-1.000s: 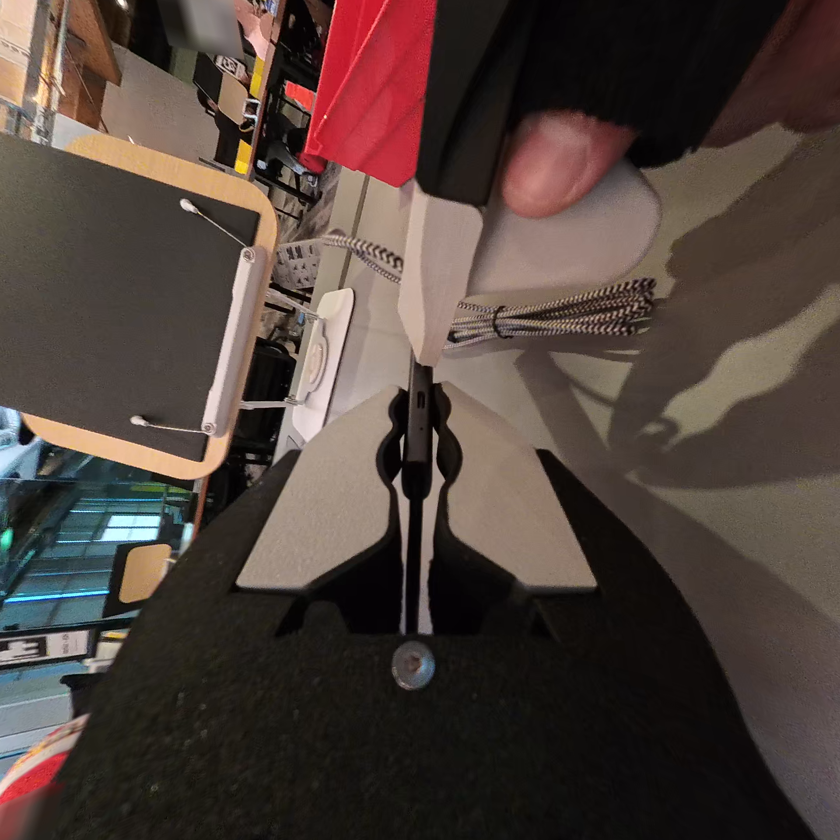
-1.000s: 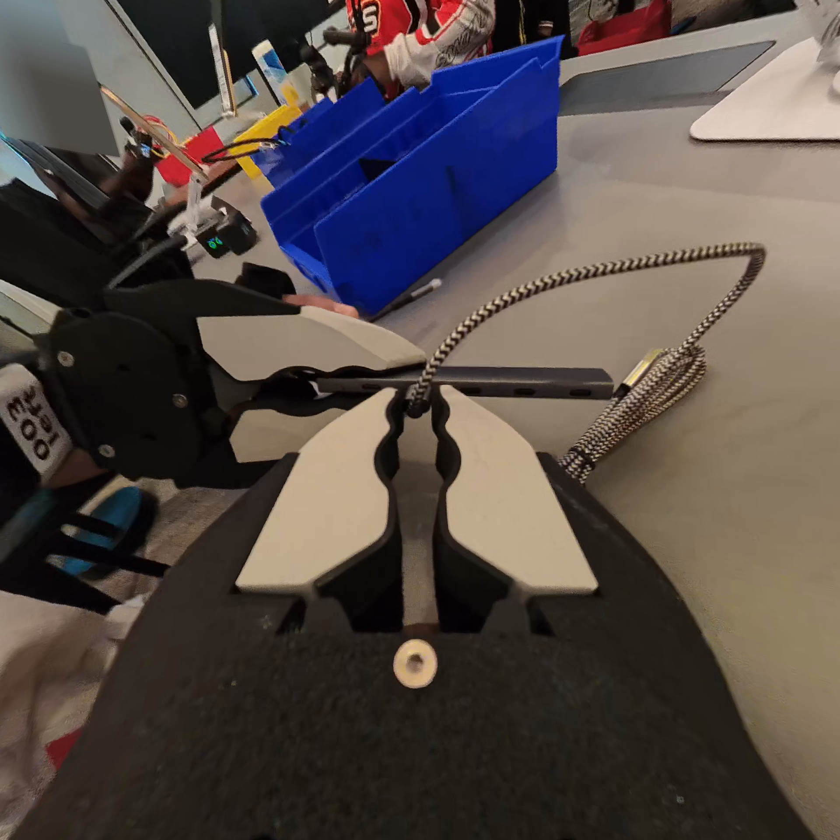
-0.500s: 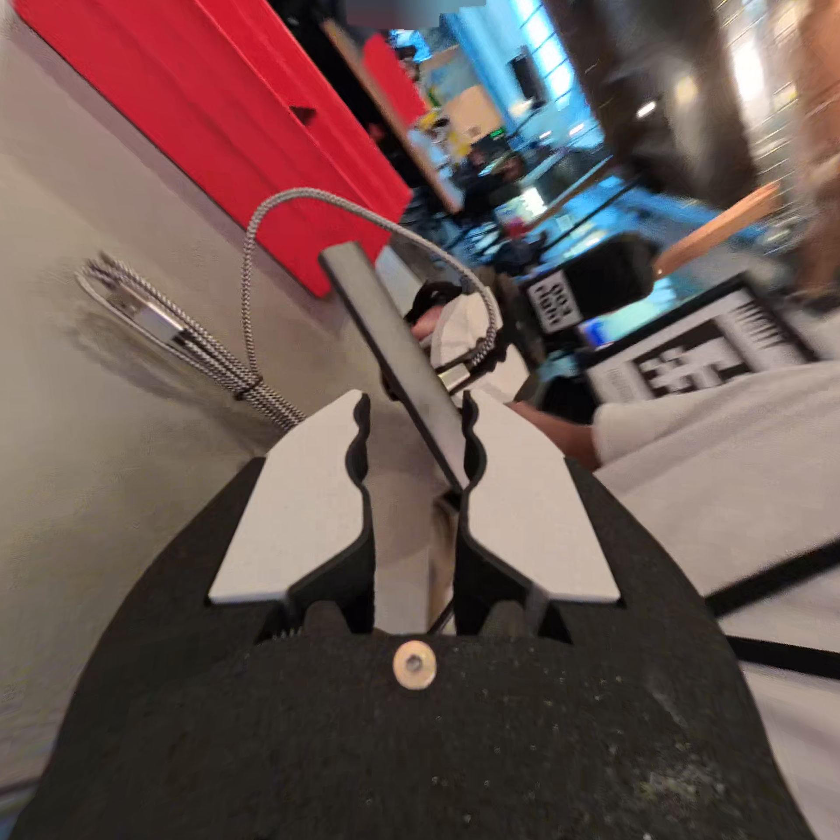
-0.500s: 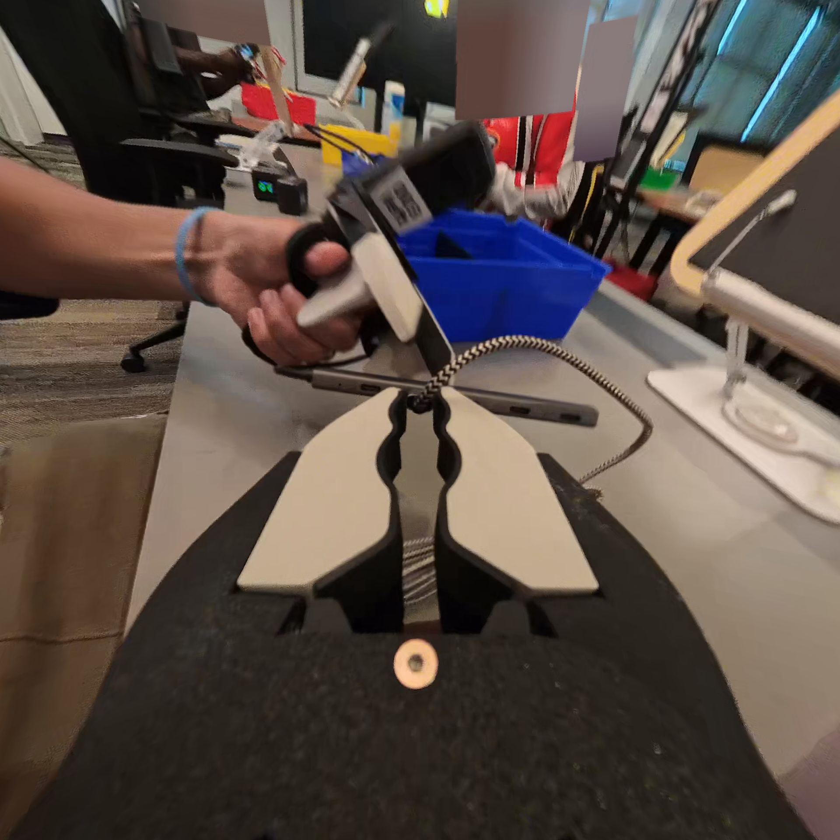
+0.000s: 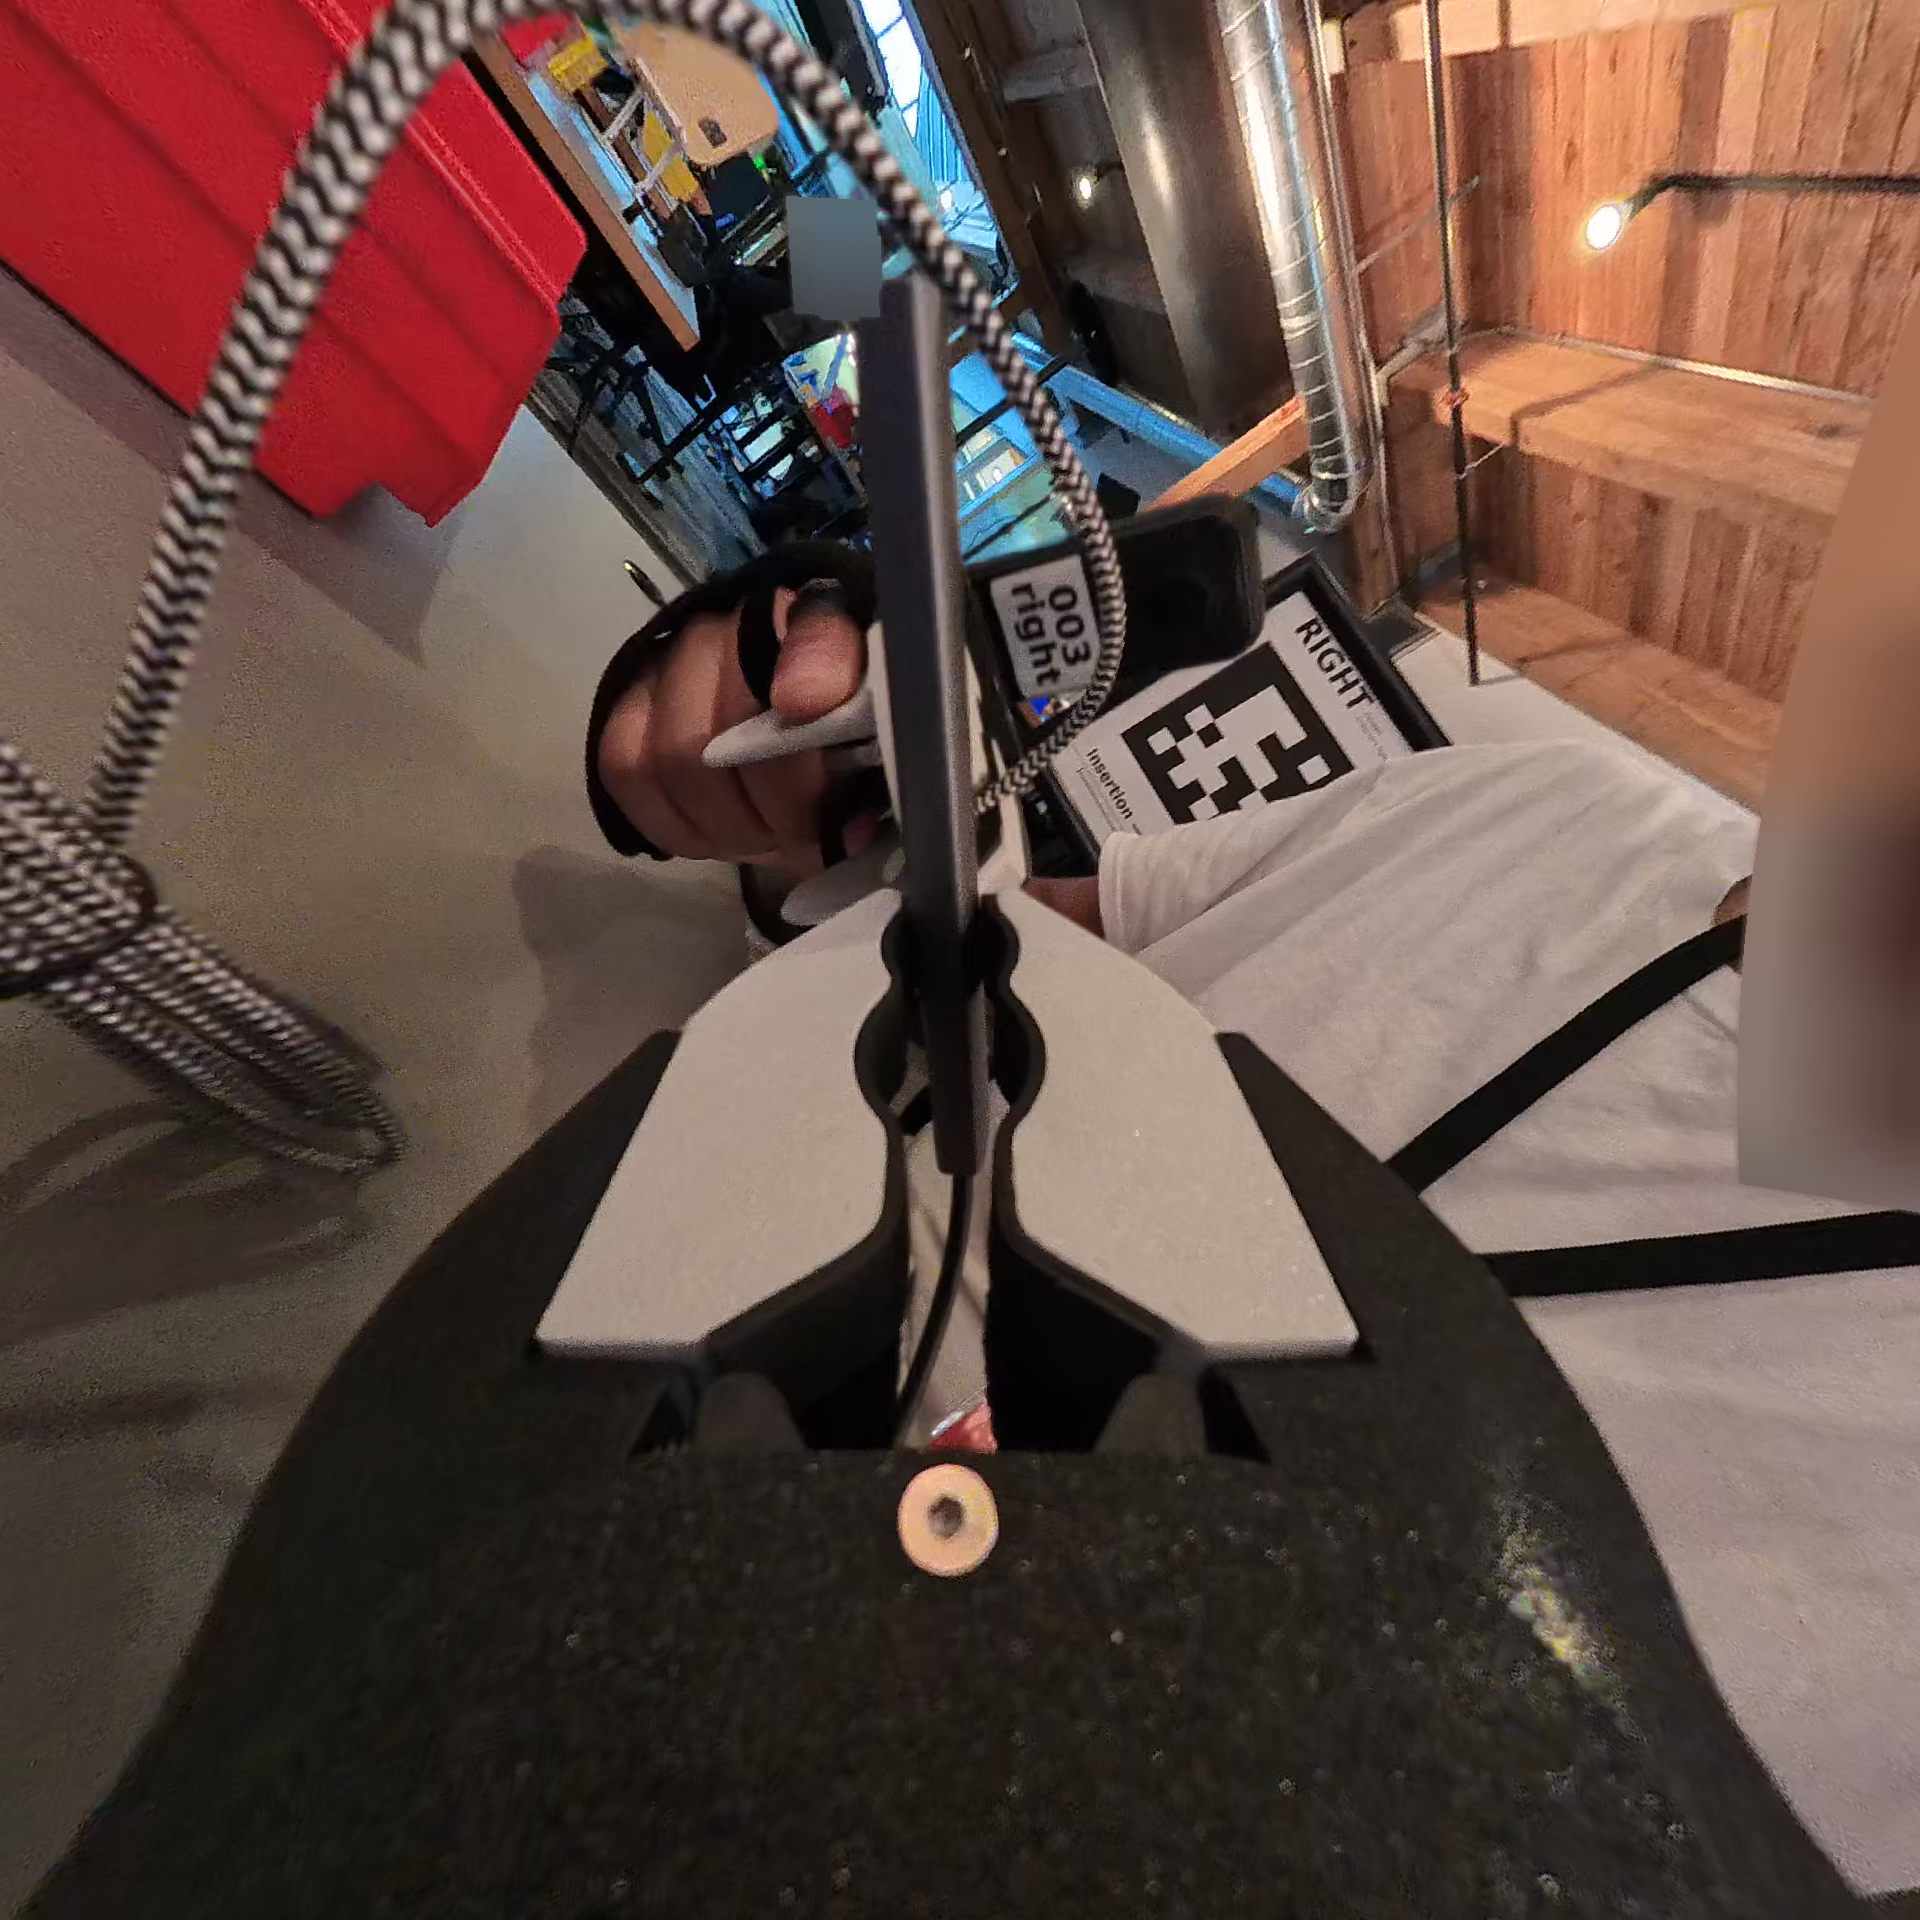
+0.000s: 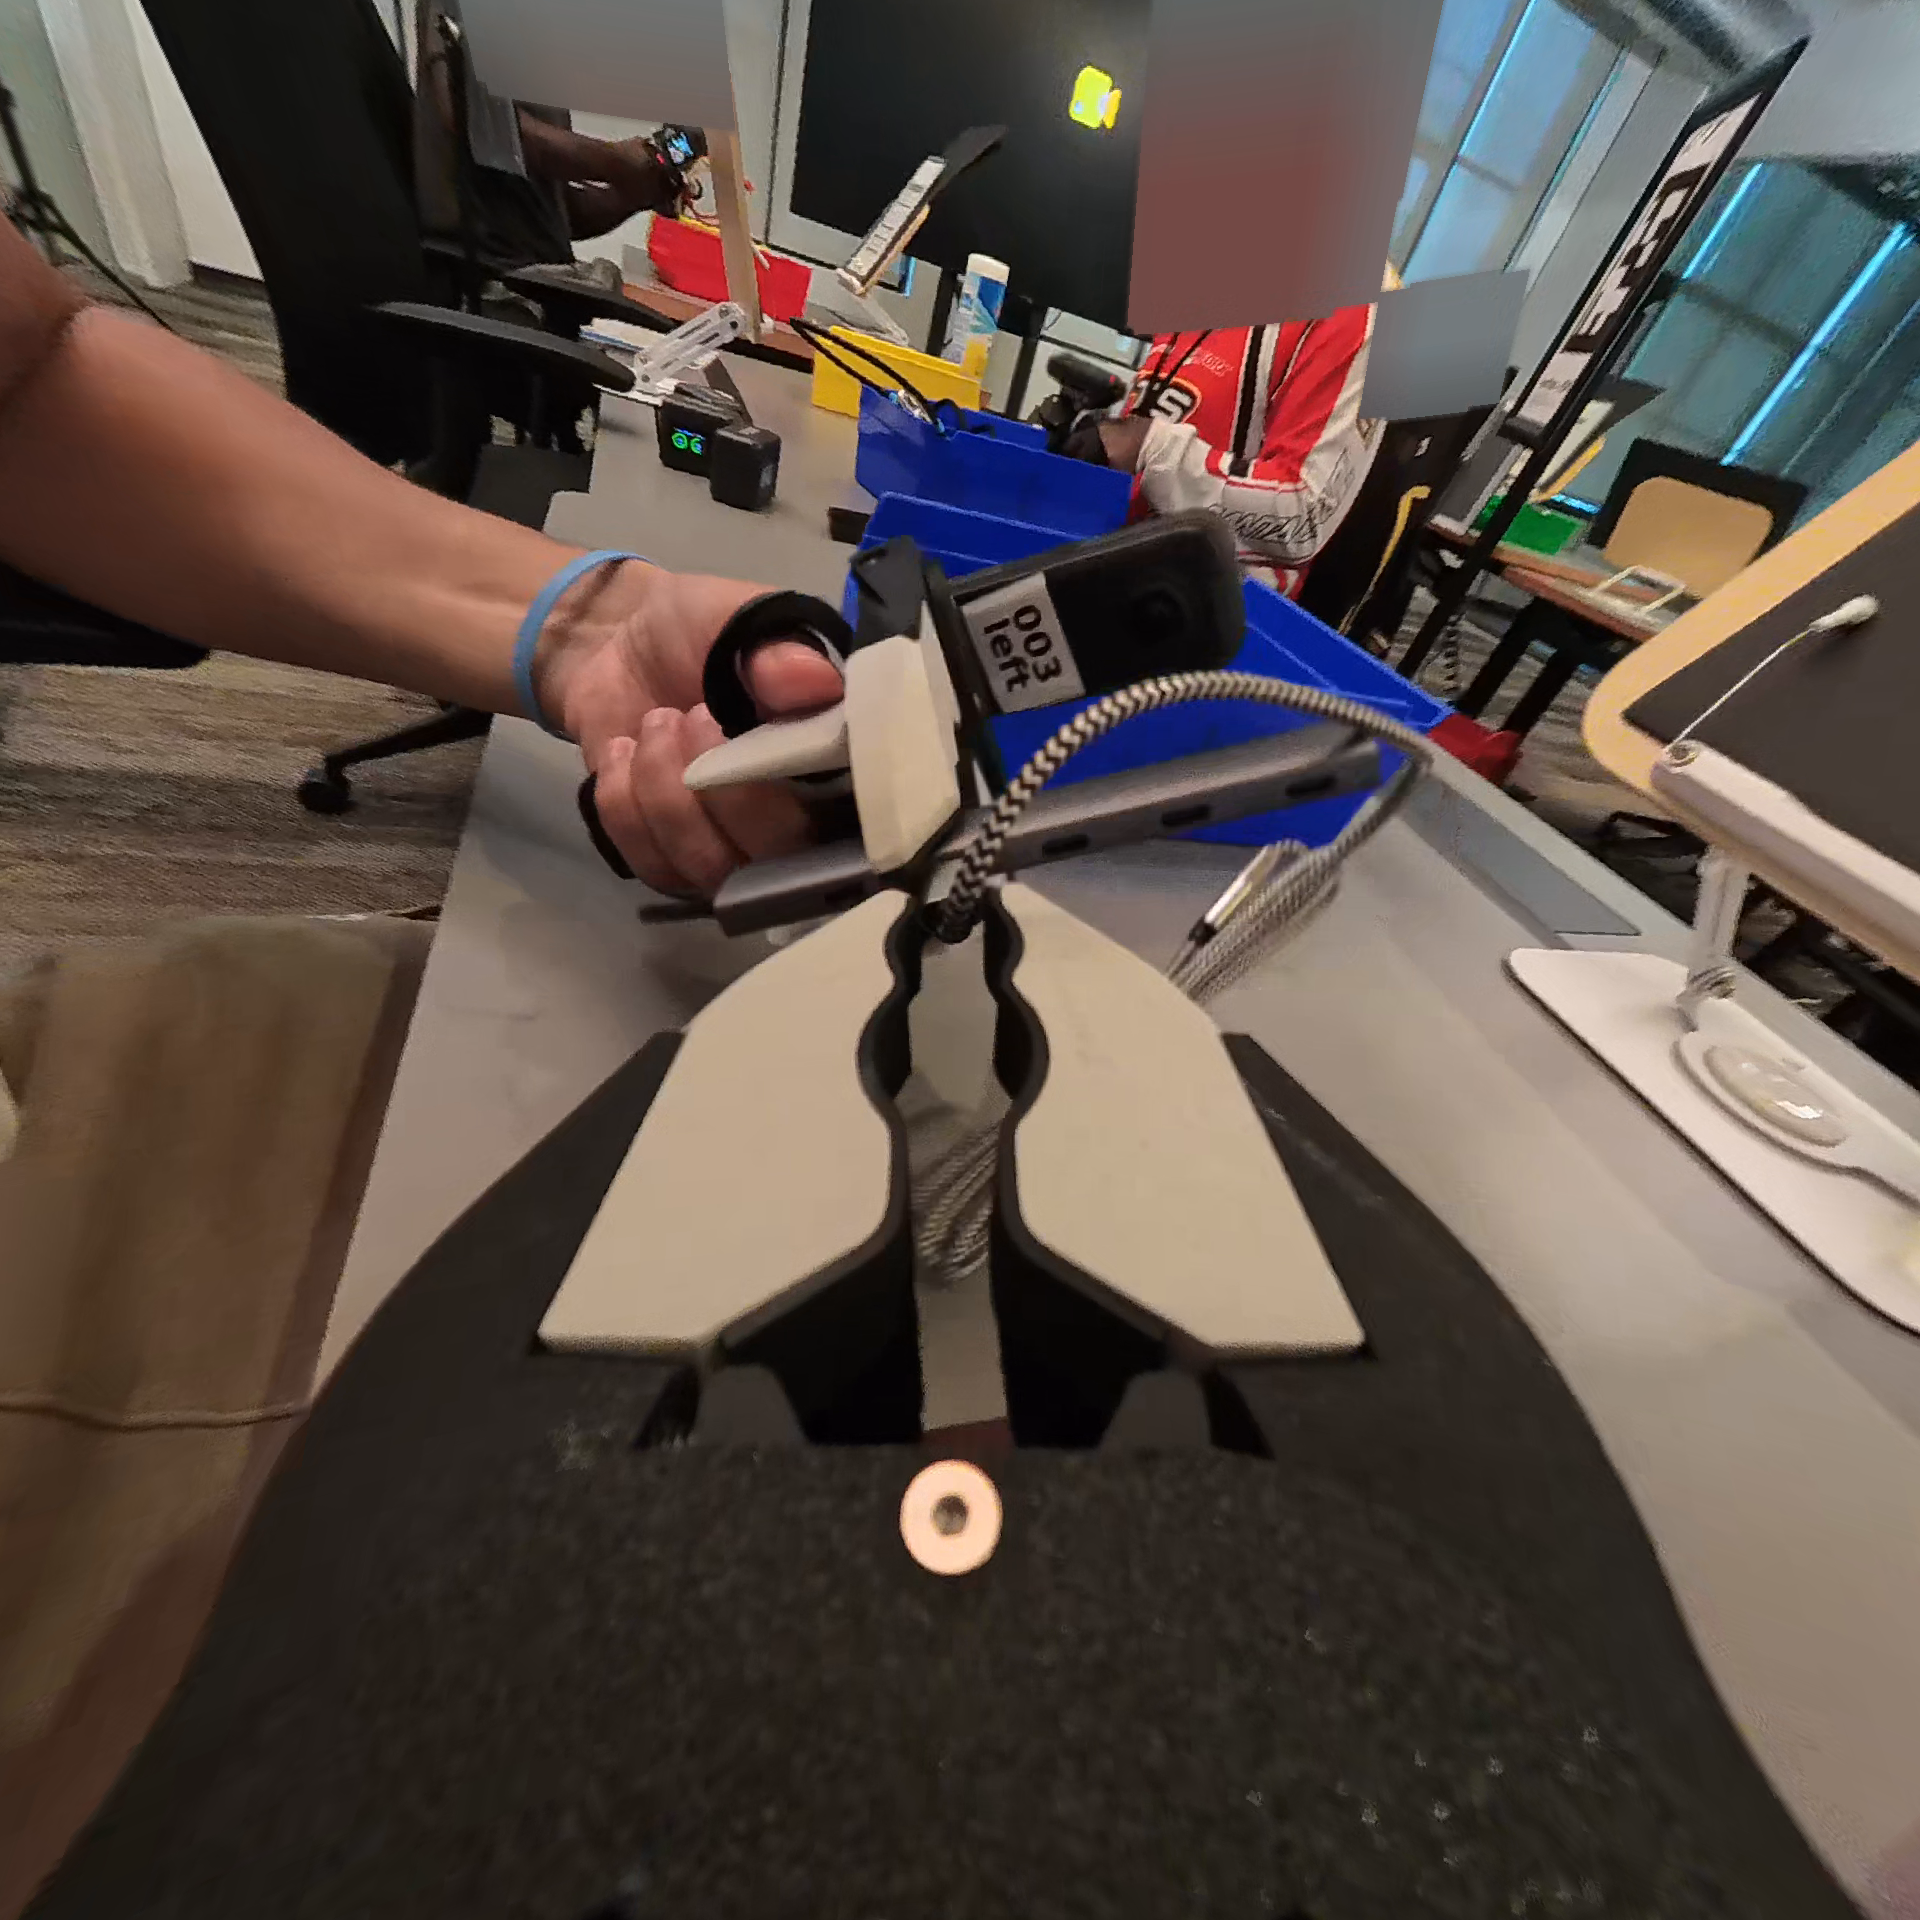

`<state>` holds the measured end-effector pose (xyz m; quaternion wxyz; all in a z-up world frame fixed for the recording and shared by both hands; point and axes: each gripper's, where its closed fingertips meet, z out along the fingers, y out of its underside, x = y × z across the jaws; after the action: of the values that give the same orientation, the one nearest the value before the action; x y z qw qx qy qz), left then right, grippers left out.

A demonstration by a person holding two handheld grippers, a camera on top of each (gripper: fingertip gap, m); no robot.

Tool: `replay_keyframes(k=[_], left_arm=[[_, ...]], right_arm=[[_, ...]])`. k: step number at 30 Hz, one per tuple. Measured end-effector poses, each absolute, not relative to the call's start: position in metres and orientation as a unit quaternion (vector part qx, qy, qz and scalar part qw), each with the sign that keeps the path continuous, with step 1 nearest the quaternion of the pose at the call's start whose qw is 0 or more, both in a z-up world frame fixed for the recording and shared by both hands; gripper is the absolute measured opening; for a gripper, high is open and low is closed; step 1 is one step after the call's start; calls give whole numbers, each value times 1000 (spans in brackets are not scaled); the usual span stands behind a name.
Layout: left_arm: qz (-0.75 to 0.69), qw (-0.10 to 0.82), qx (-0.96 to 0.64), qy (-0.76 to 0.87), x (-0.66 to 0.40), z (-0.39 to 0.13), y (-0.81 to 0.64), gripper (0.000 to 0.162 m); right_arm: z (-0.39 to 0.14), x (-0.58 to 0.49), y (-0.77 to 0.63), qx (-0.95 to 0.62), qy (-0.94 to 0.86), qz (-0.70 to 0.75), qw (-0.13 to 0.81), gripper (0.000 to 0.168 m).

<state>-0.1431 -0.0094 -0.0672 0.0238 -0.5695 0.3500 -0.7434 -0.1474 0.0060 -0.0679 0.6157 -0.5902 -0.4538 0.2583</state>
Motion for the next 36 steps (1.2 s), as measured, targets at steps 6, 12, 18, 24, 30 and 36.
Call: replay_keyframes(k=[6, 12, 18, 24, 30, 36], left_arm=[[-747, 21, -571, 340, -143, -69, -8, 11], [-744, 0, -584, 325, -142, -72, -7, 10], [-728, -25, -608, 317, -144, -81, -7, 10], [-736, -21, -604, 304, -142, -78, -5, 10], [-741, -1, -593, 316, -142, -72, -5, 10], [-748, 7, -587, 312, -141, -69, -5, 10]], right_arm=[[-69, -147, 5, -595, -448, 289, 601, 10], [-73, -145, 7, -602, -444, 283, 601, 10], [-82, -150, 10, -613, -453, 240, 602, 12], [-82, -147, 12, -619, -467, 221, 591, 11], [-76, -146, 11, -617, -459, 224, 598, 11], [-74, -144, 9, -616, -458, 230, 599, 11]])
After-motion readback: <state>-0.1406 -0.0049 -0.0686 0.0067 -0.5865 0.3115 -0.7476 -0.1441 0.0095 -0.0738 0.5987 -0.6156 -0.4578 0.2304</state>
